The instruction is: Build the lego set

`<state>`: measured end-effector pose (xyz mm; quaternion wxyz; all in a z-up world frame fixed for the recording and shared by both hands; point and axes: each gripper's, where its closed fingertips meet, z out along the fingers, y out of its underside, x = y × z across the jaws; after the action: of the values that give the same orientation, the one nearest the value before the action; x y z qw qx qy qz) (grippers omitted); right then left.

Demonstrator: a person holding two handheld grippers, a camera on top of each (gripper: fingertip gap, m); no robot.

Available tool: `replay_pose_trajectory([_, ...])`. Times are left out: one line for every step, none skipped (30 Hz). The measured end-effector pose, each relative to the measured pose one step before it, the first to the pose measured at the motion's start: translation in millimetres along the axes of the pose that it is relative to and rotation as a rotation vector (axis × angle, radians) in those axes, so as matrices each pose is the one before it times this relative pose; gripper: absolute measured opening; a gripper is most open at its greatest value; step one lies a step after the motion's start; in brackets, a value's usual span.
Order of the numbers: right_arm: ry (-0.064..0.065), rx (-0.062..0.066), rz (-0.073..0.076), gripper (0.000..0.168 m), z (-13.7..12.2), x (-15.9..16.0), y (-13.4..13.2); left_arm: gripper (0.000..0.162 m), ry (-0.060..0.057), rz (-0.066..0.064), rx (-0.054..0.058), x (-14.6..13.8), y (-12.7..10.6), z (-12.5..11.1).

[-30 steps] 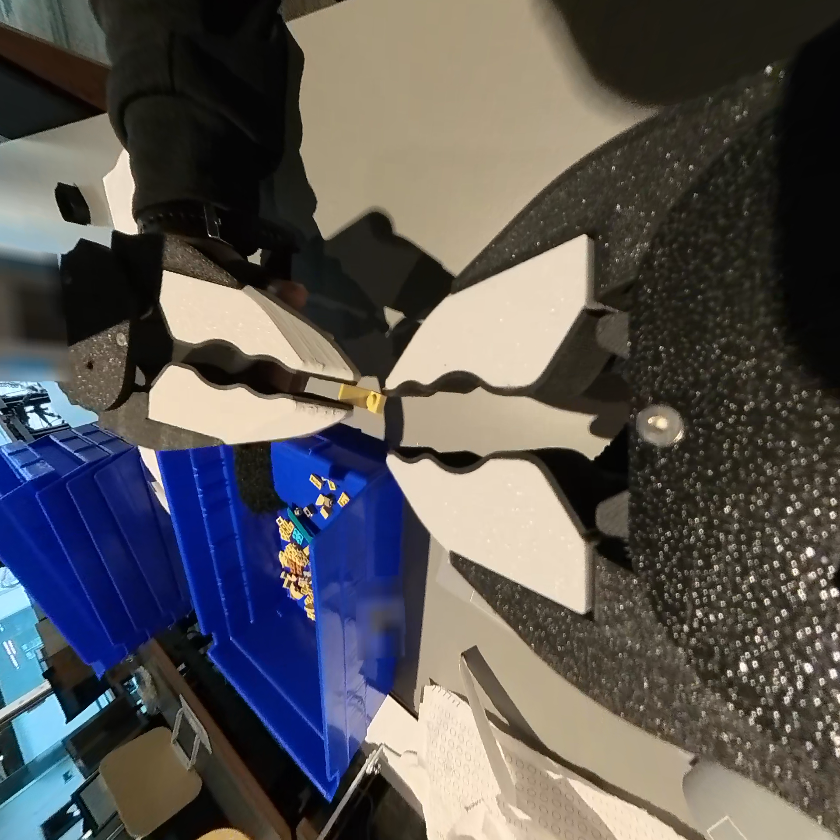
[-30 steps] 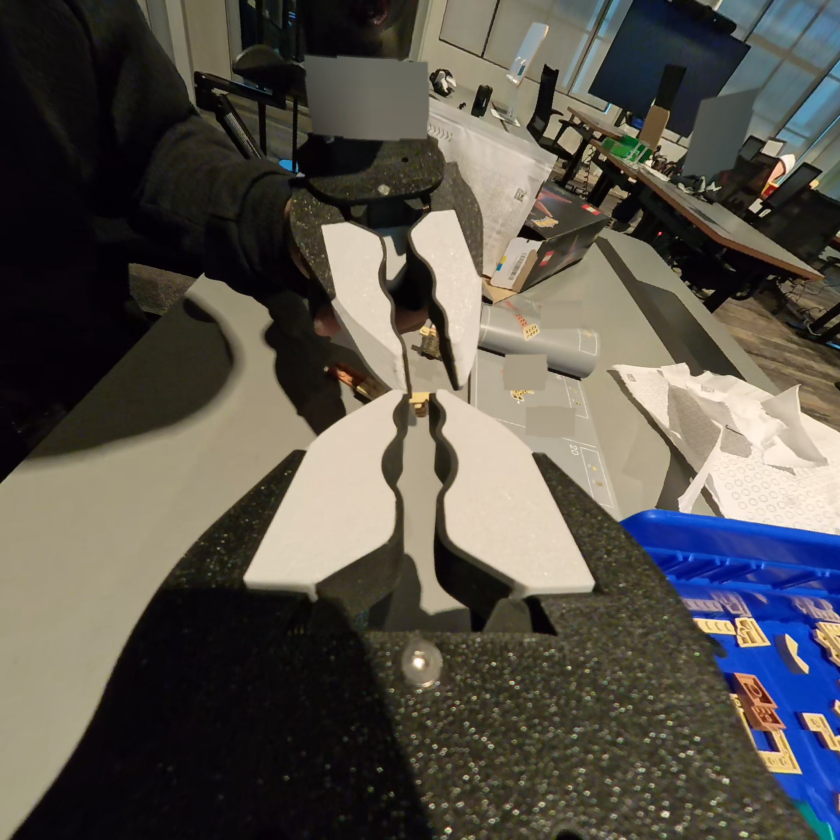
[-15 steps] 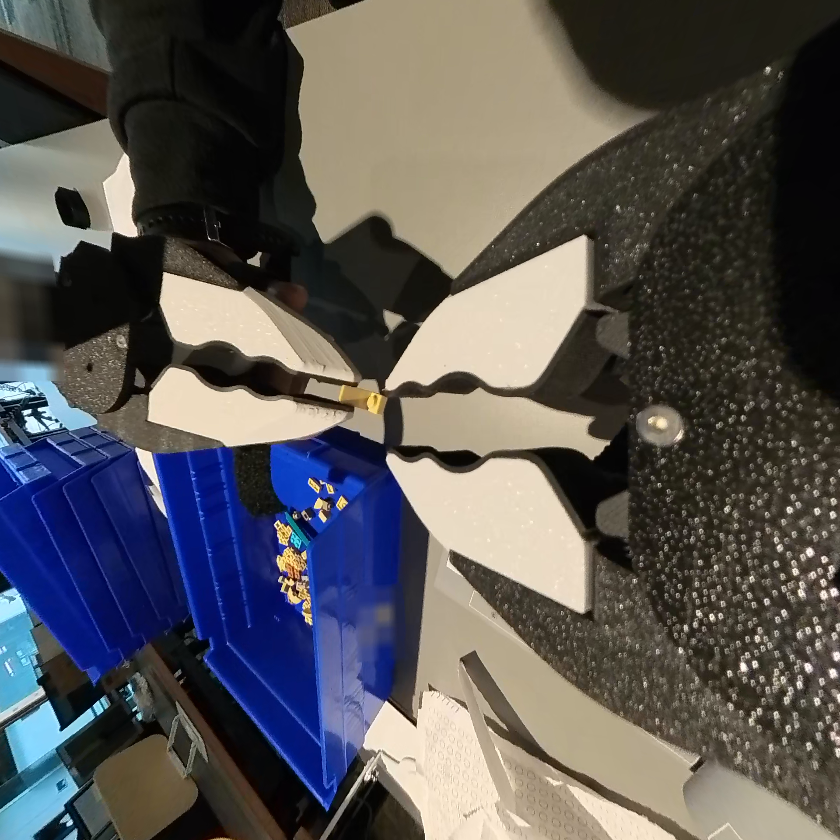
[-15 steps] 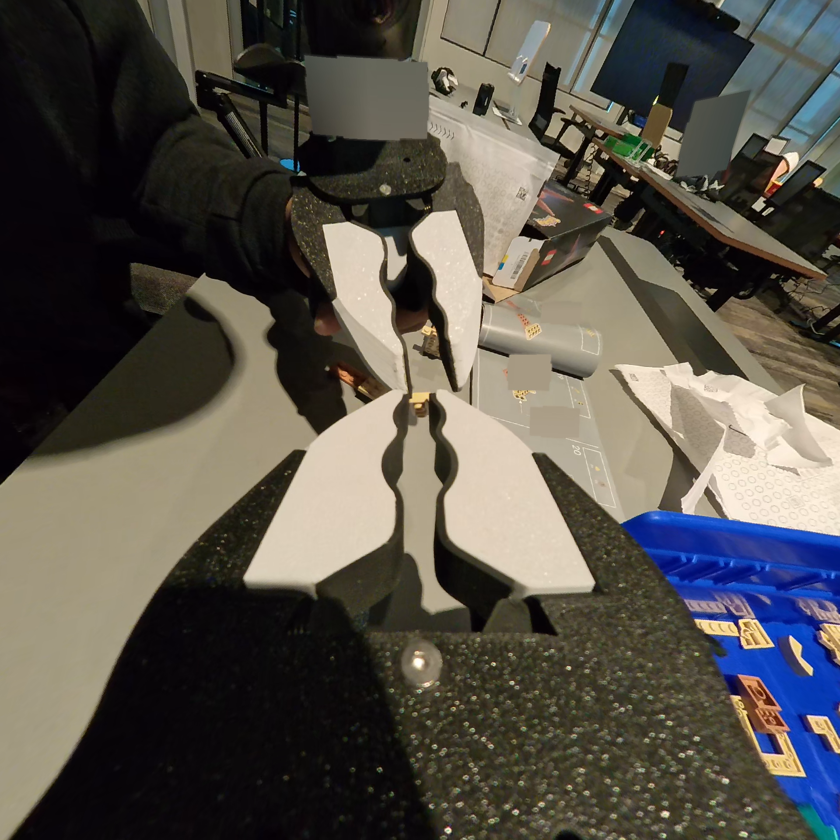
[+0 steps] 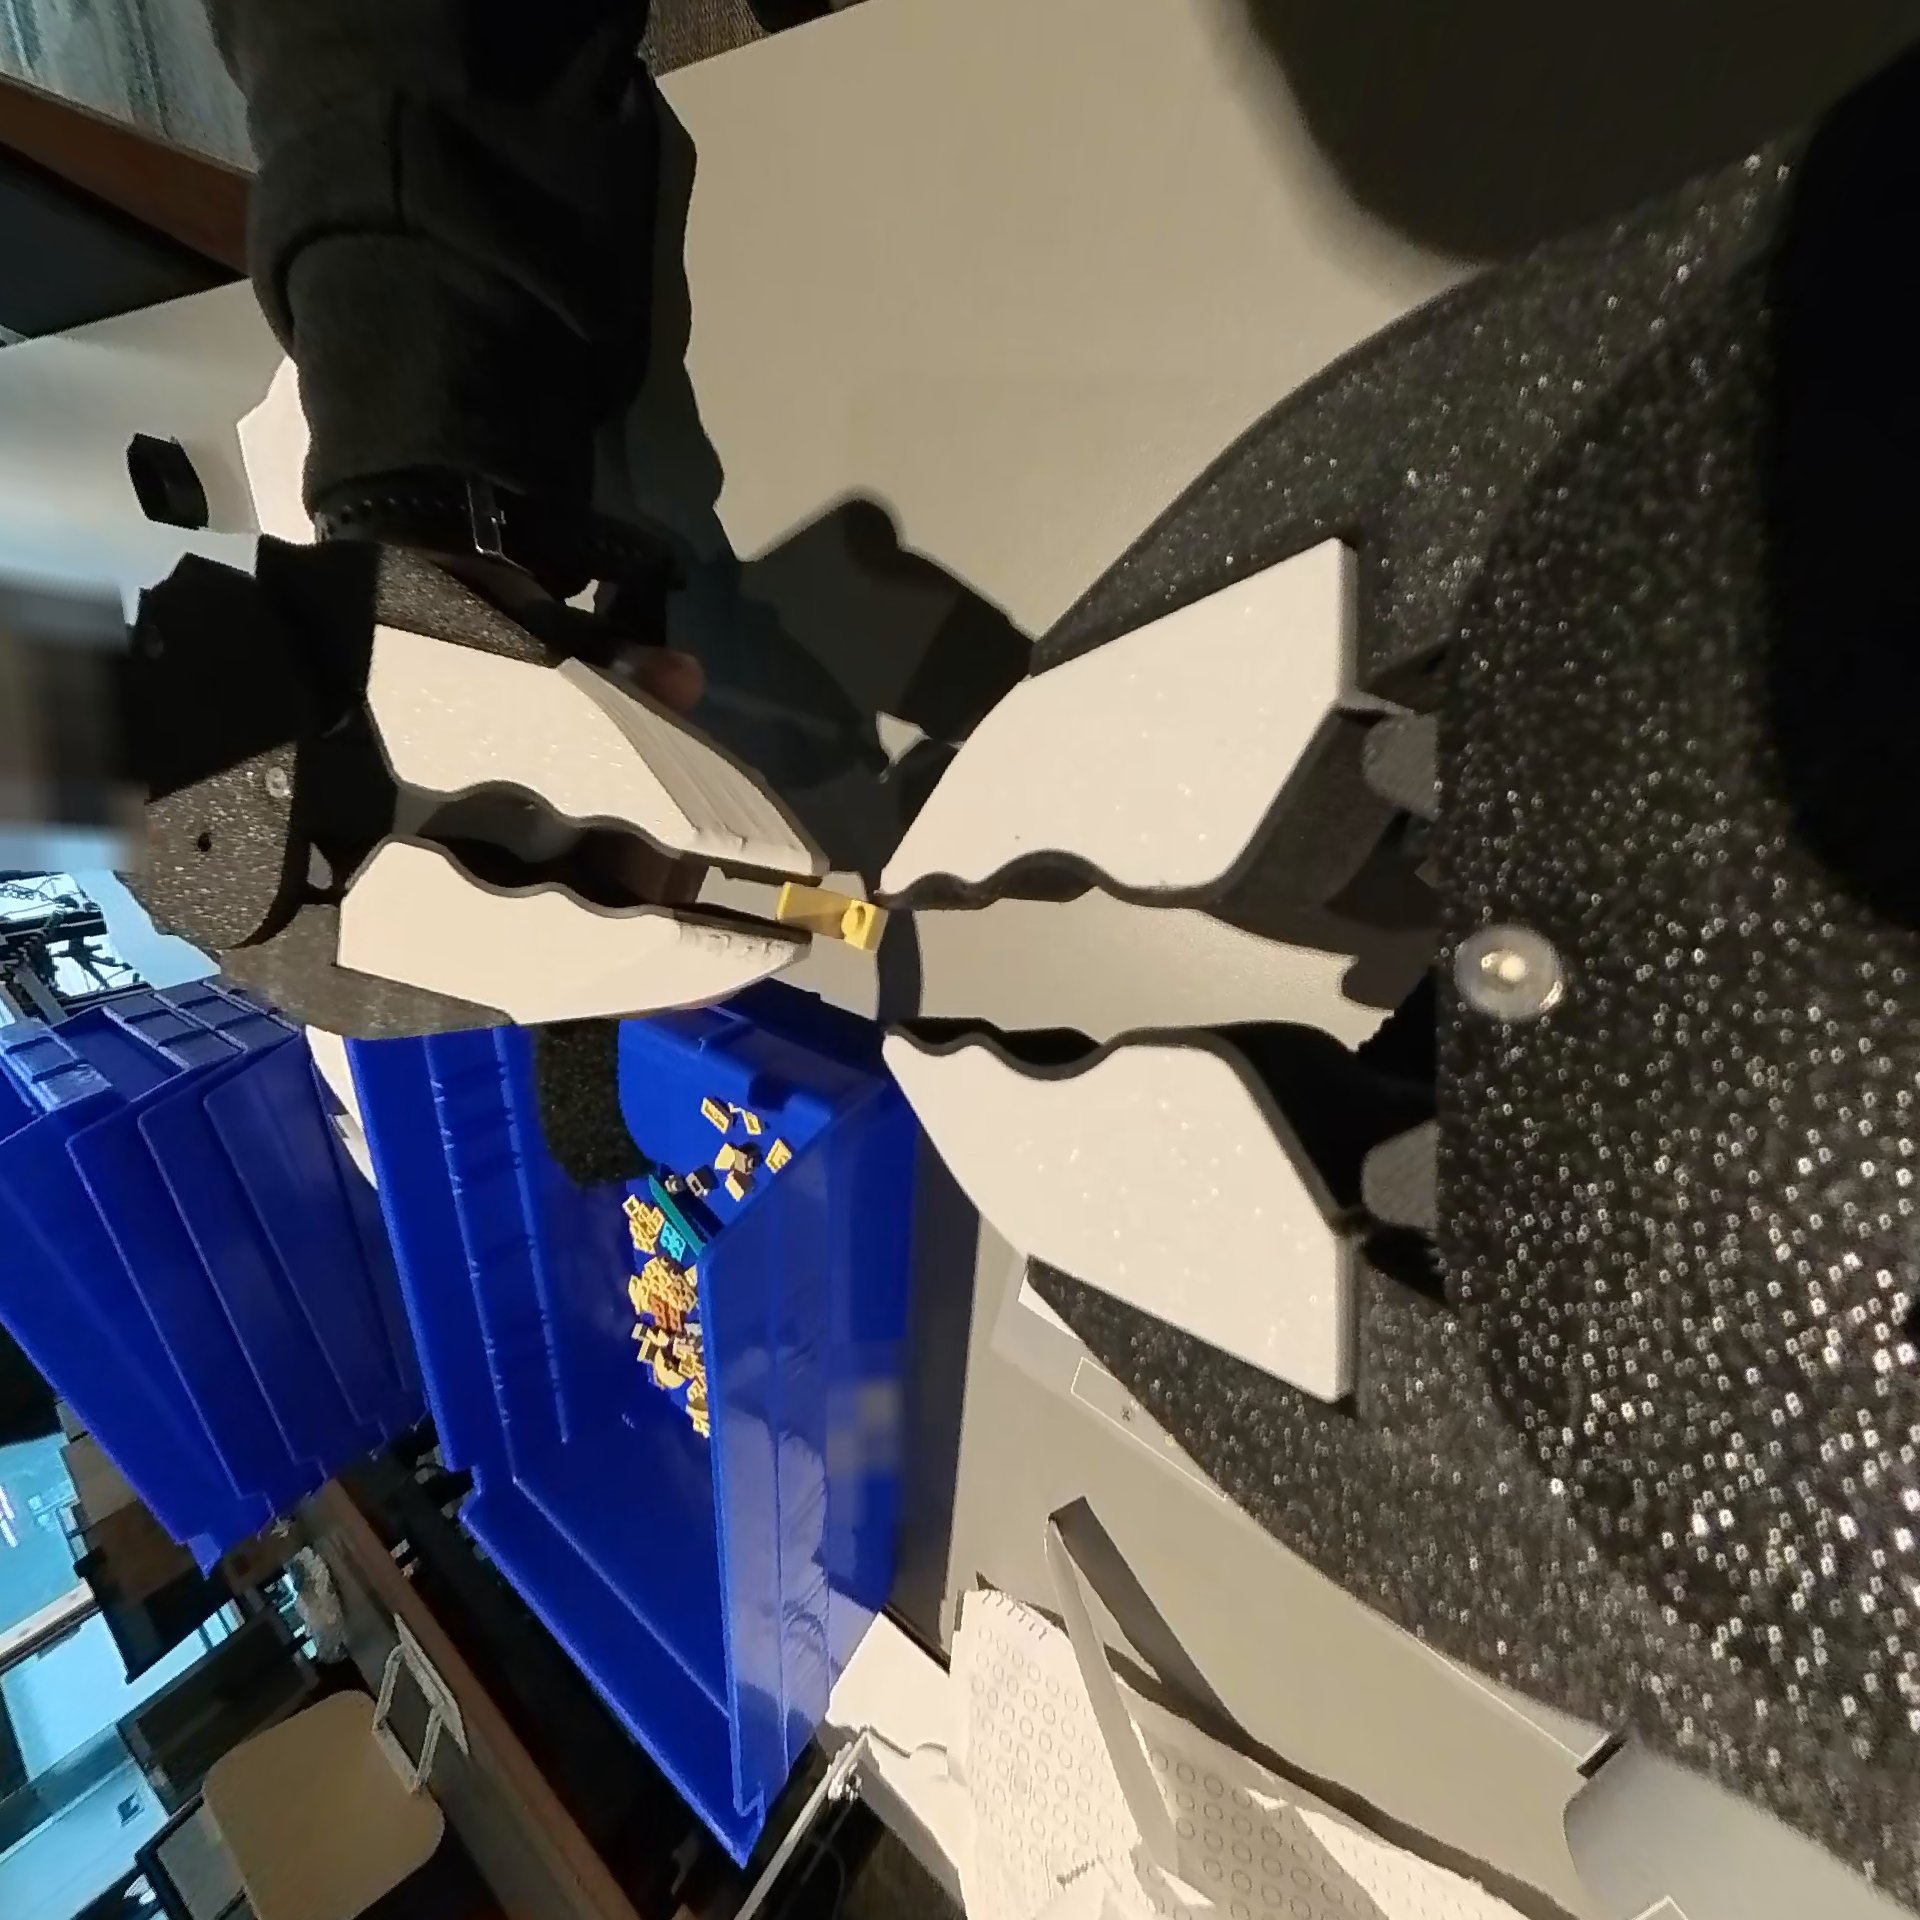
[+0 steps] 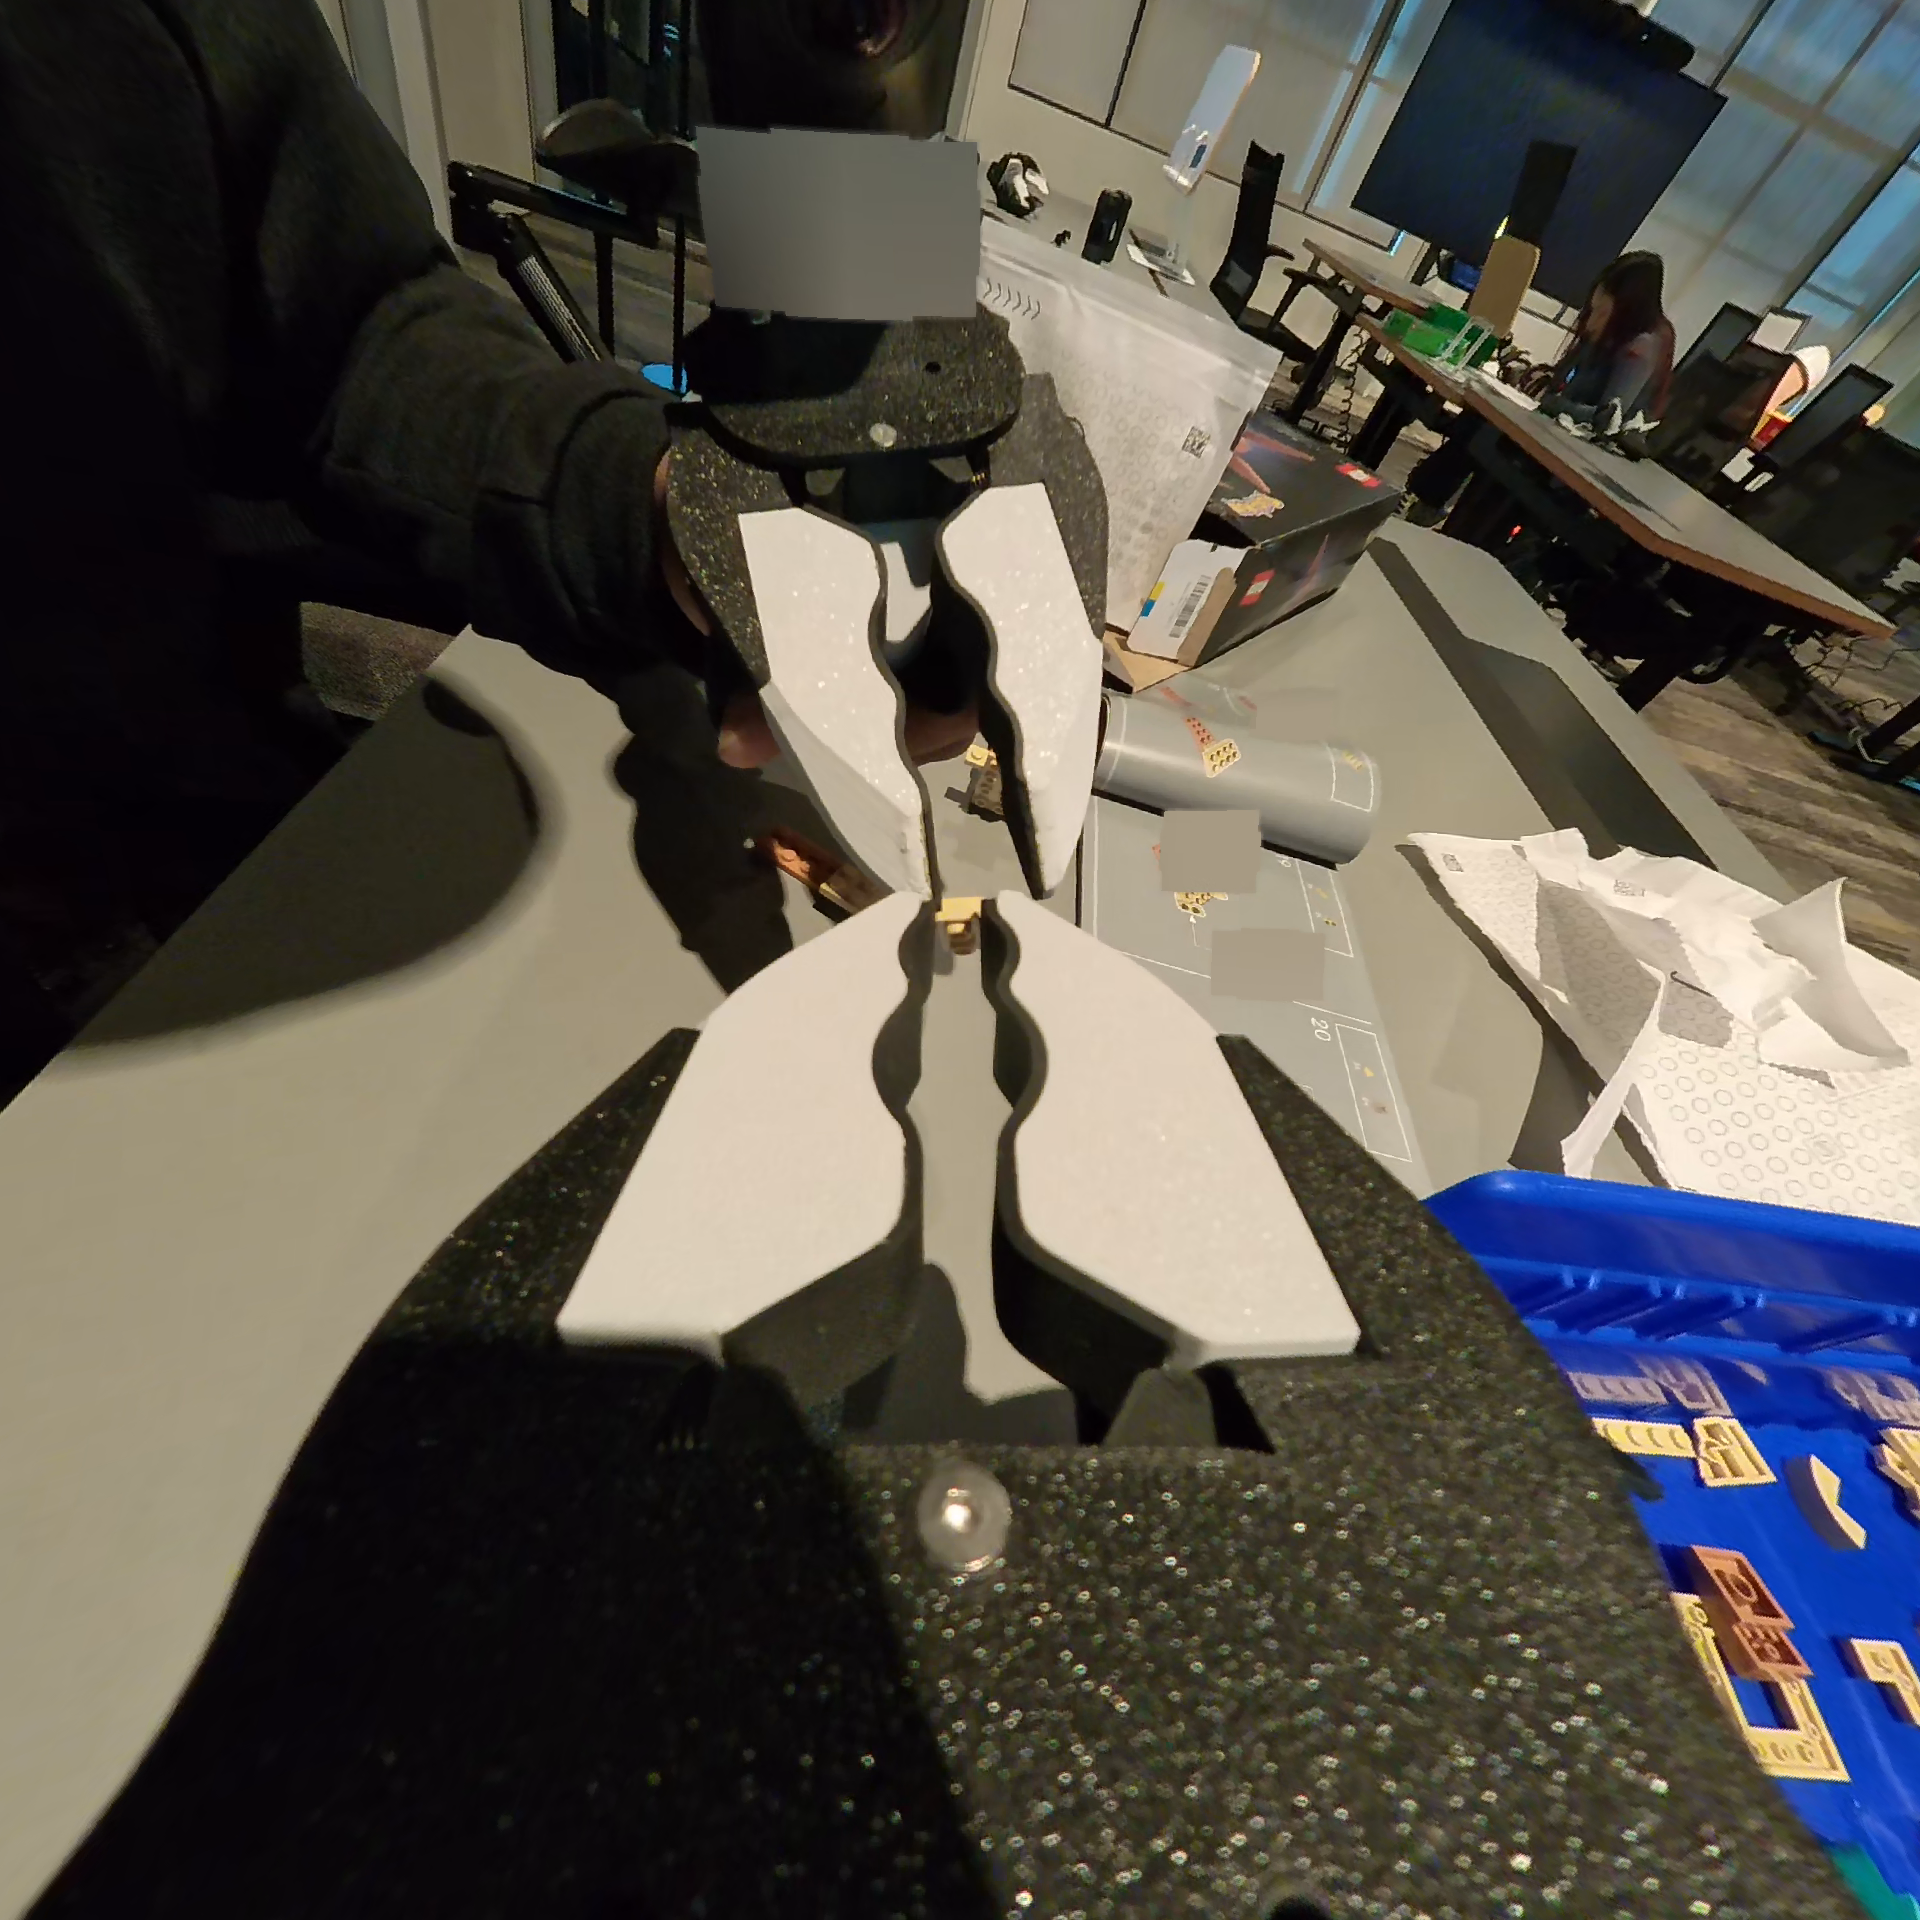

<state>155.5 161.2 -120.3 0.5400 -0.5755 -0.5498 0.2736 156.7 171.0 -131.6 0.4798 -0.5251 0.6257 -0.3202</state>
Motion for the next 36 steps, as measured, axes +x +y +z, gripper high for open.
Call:
replay_pose_trajectory([-0.0003, -0.0001, 0.0003, 0.008, 0.03, 0.03, 0.03, 0.019, 0.0006, -0.001, -0.0012, 0.08, 0.24, 0.05])
replay_pose_trajectory([-0.0003, -0.0004, 0.0002, 0.008, 0.06, -0.08, 0.02, 0.019, 0.0, -0.0007, -0.0004, -0.06, 0.08, -0.02])
replay_pose_trajectory([-0.0003, -0.0005, 0.0001, 0.008, 0.12, -0.01, 0.14, 0.019, 0.0, 0.0003, 0.0007, 0.07, -0.08, -0.06])
replay_pose_trajectory([0.0, -0.0001, 0.0, 0.008, 0.08, -0.03, -0.02, 0.019, -0.0001, 0.0004, -0.0003, -0.07, -0.06, -0.05])
replay_pose_trajectory([-0.0001, 0.0002, 0.0002, 0.008, 0.04, 0.07, 0.0, 0.019, -0.0005, 0.0001, -0.0002, -0.07, 0.02, -0.01])
replay_pose_trajectory([-0.0001, 0.0001, 0.0003, 0.008, -0.08, -0.01, 0.02, 0.019, 0.0, -0.0002, 0.0005, -0.01, -0.12, -0.09])
replay_pose_trajectory([0.0001, -0.0003, 0.0003, 0.008, 0.01, 0.09, 0.06, 0.019, -0.0001, -0.0001, 0.0005, -0.1, 0.0, -0.05])
replay_pose_trajectory([0.0001, -0.0006, 0.0006, 0.008, 0.02, 0.16, 0.12, 0.019, -0.0001, 0.0001, -0.0003, -0.02, 0.04, -0.02])
replay_pose_trajectory([-0.0001, -0.0003, 0.0005, 0.008, 0.13, -0.01, 0.11, 0.019, -0.0004, -0.0002, -0.0005, -0.13, 0.06, 0.07])
replay_pose_trajectory([-0.0004, -0.0003, 0.0004, 0.008, -0.02, -0.08, 0.03, 0.019, 0.0, 0.0, -0.0002, -0.01, 0.03, -0.01])
replay_pose_trajectory([-0.0004, -0.0007, 0.0006, 0.008, 0.1, 0.07, 0.1, 0.019, -0.0001, 0.0004, 0.0, 0.06, 0.0, -0.1])
replay_pose_trajectory([-0.0004, -0.0007, 0.0007, 0.008, 0.1, -0.06, 0.16, 0.019, 0.0001, 0.0, -0.0002, 0.02, -0.02, 0.08])
replay_pose_trajectory([-0.0004, -0.0004, 0.0004, 0.008, 0.0, 0.01, 0.07, 0.019, 0.0005, -0.0004, -0.0007, 0.0, 0.12, -0.04])
replay_pose_trajectory([-0.0002, -0.0007, 0.0005, 0.008, 0.01, 0.0, 0.2, 0.019, 0.0003, -0.0001, -0.0008, 0.08, 0.16, 0.07])
replay_pose_trajectory([-0.0002, -0.0004, 0.0003, 0.008, 0.09, 0.01, 0.04, 0.019, 0.0004, 0.0001, -0.0006, 0.05, 0.05, 0.05])
replay_pose_trajectory([-0.0006, 0.0002, 0.0002, 0.008, 0.01, -0.09, -0.02, 0.019, 0.0003, 0.0001, -0.0003, 0.16, 0.1, 0.0])
replay_pose_trajectory([-0.0004, -0.0002, 0.0006, 0.008, 0.02, 0.0, 0.04, 0.019, -0.0002, 0.0004, 0.0, -0.05, -0.01, 0.0])
replay_pose_trajectory([0.0, -0.0005, 0.0006, 0.008, 0.09, 0.03, 0.05, 0.019, 0.0, -0.0001, -0.0005, -0.11, -0.04, 0.04])
replay_pose_trajectory([-0.0001, 0.0003, 0.0005, 0.008, -0.04, 0.07, 0.01, 0.019, 0.0, -0.0007, 0.0, 0.05, 0.03, -0.09])
replay_pose_trajectory([-0.0004, 0.0007, 0.0006, 0.008, 0.03, -0.07, -0.19, 0.019, 0.0007, -0.0006, 0.0004, 0.04, -0.03, 0.04])
replay_pose_trajectory([-0.0002, 0.0005, 0.0005, 0.008, 0.03, -0.06, -0.06, 0.019, 0.0003, -0.0004, 0.0002, 0.06, -0.03, 0.02])
replay_pose_trajectory([-0.0003, 0.0002, 0.0003, 0.008, -0.01, -0.03, -0.12, 0.019, 0.0002, -0.0002, 0.0, 0.04, 0.0, 0.0])
replay_pose_trajectory([-0.0004, 0.0007, 0.0003, 0.008, 0.05, -0.08, -0.1, 0.019, 0.0008, 0.0002, 0.0001, 0.19, -0.04, 0.0])
replay_pose_trajectory([-0.0002, 0.0014, 0.0004, 0.008, 0.01, -0.03, -0.15, 0.018, 0.0018, 0.0003, 0.0003, 0.31, -0.03, -0.08])
replay_pose_trajectory([0.0001, 0.0012, 0.0008, 0.008, 0.0, 0.1, -0.19, 0.017, 0.003, 0.0, 0.0009, 0.48, -0.11, -0.04])
replay_pose_trajectory([0.0, 0.0007, 0.0011, 0.008, 0.02, 0.01, 0.05, 0.016, 0.0036, 0.0, 0.0007, 0.47, -0.06, -0.04])
replay_pose_trajectory([-0.0001, 0.0004, 0.001, 0.008, -0.03, 0.03, 0.0, 0.015, 0.0033, 0.0009, 0.0007, 0.56, -0.1, -0.06])
replay_pose_trajectory([0.0001, 0.0001, 0.0005, 0.008, 0.01, 0.09, -0.09, 0.013, 0.0024, 0.0018, 0.0009, 0.57, -0.17, -0.07])
replay_pose_trajectory([0.0001, 0.0003, 0.0003, 0.008, -0.07, 0.02, -0.01, 0.012, 0.0024, 0.0019, 0.0007, 0.44, -0.22, -0.1])
replay_pose_trajectory([0.0, 0.0008, 0.0006, 0.008, -0.06, 0.01, -0.16, 0.011, 0.0031, 0.0017, 0.0011, 0.57, -0.18, -0.04])
replay_pose_trajectory([-0.0003, 0.0005, 0.001, 0.008, -0.02, 0.02, -0.02, 0.009, 0.0038, 0.0014, 0.0009, 0.7, -0.1, 0.07])
replay_pose_trajectory([-0.0002, 0.0001, 0.0009, 0.008, 0.04, 0.0, 0.0, 0.008, 0.0043, 0.0014, 0.0004, 0.77, 0.0, -0.06])
replay_pose_trajectory([0.0, -0.0005, 0.0007, 0.008, 0.11, -0.01, 0.14, 0.006, 0.0051, 0.0019, 0.0, 0.84, 0.01, 0.01])
replay_pose_trajectory([0.0005, -0.0011, 0.0005, 0.008, 0.07, 0.08, 0.22, 0.004, 0.0049, 0.0022, 0.0002, 0.89, -0.04, 0.02])
replay_pose_trajectory([0.0006, -0.0007, 0.0003, 0.008, -0.05, 0.06, 0.09, 0.001, 0.0045, 0.0023, 0.001, 0.84, -0.1, -0.02])
replay_pose_trajectory([-0.0004, 0.0005, 0.0004, 0.008, -0.15, -0.03, 0.0, 0.0, 0.0032, 0.0014, 0.0018, 0.61, -0.28, 0.02])
